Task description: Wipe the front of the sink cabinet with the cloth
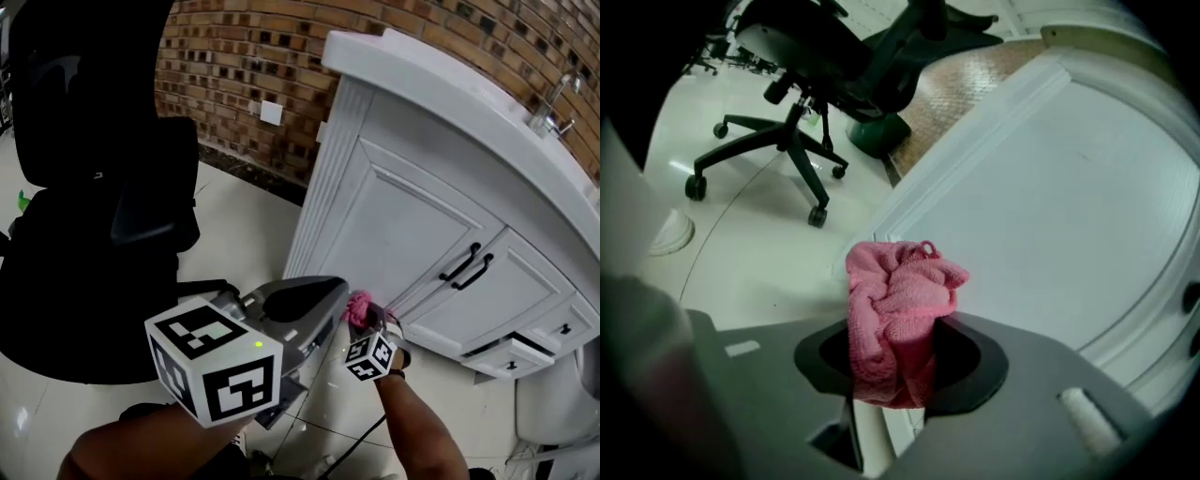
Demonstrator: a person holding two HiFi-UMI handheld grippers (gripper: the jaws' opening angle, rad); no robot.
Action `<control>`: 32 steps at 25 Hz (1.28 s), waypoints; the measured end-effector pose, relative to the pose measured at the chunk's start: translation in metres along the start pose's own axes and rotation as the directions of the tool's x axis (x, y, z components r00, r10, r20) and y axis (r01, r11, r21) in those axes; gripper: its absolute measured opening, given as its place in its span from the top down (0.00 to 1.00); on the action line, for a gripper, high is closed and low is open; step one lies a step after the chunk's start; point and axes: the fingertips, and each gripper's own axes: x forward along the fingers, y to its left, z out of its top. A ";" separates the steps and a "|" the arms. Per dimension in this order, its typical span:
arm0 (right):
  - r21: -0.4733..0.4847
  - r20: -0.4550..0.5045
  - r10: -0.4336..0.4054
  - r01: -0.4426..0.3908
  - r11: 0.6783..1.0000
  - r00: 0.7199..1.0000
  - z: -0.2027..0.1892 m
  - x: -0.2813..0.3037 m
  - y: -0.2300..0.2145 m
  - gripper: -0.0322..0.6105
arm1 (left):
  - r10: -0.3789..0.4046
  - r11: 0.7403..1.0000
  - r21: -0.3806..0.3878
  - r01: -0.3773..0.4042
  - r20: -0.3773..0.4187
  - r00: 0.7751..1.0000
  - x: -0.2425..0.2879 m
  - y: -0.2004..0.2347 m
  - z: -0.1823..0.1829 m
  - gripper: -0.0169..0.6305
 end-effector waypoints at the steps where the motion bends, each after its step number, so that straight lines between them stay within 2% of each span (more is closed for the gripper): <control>1: -0.015 0.042 -0.029 0.030 0.999 0.999 0.015 -0.012 -0.007 0.71 | 0.000 1.000 -0.002 0.000 0.014 1.000 -0.002 0.000 0.003 0.97; 4: -0.057 0.153 -0.139 0.149 0.987 0.978 0.064 -0.051 -0.039 0.71 | 0.003 1.000 -0.001 -0.003 0.057 0.998 -0.008 0.000 0.014 0.97; 7: -0.069 0.230 -0.242 0.264 0.962 0.943 0.111 -0.090 -0.077 0.71 | 0.017 1.000 0.008 -0.018 0.090 0.996 -0.012 0.006 0.022 0.97; 12: -0.135 0.343 -0.318 0.382 0.914 0.884 0.186 -0.132 -0.123 0.71 | 0.034 0.999 -0.010 -0.033 0.127 0.991 -0.018 0.013 0.027 0.97; 16: -0.119 0.371 -0.376 0.445 0.887 0.849 0.220 -0.153 -0.163 0.71 | 0.042 0.999 0.004 -0.043 0.161 0.986 -0.021 0.012 0.035 0.97; 21: -0.098 0.406 -0.472 0.550 0.829 0.783 0.264 -0.170 -0.204 0.71 | 0.088 0.996 -0.011 -0.088 0.214 0.973 -0.036 0.026 0.047 0.97; 23: -0.089 0.402 -0.502 0.579 0.811 0.765 0.278 -0.170 -0.219 0.71 | 0.091 0.996 -0.010 -0.091 0.216 0.972 -0.038 0.027 0.048 0.97; 28: -0.002 0.333 -0.567 0.602 0.799 0.753 0.281 -0.162 -0.251 0.71 | 0.084 0.996 -0.006 -0.085 0.215 0.973 -0.038 0.024 0.046 0.97; 32: -0.007 0.336 -0.570 0.608 0.794 0.749 0.283 -0.153 -0.246 0.71 | 0.084 0.996 -0.013 -0.084 0.224 0.971 -0.042 0.026 0.049 0.97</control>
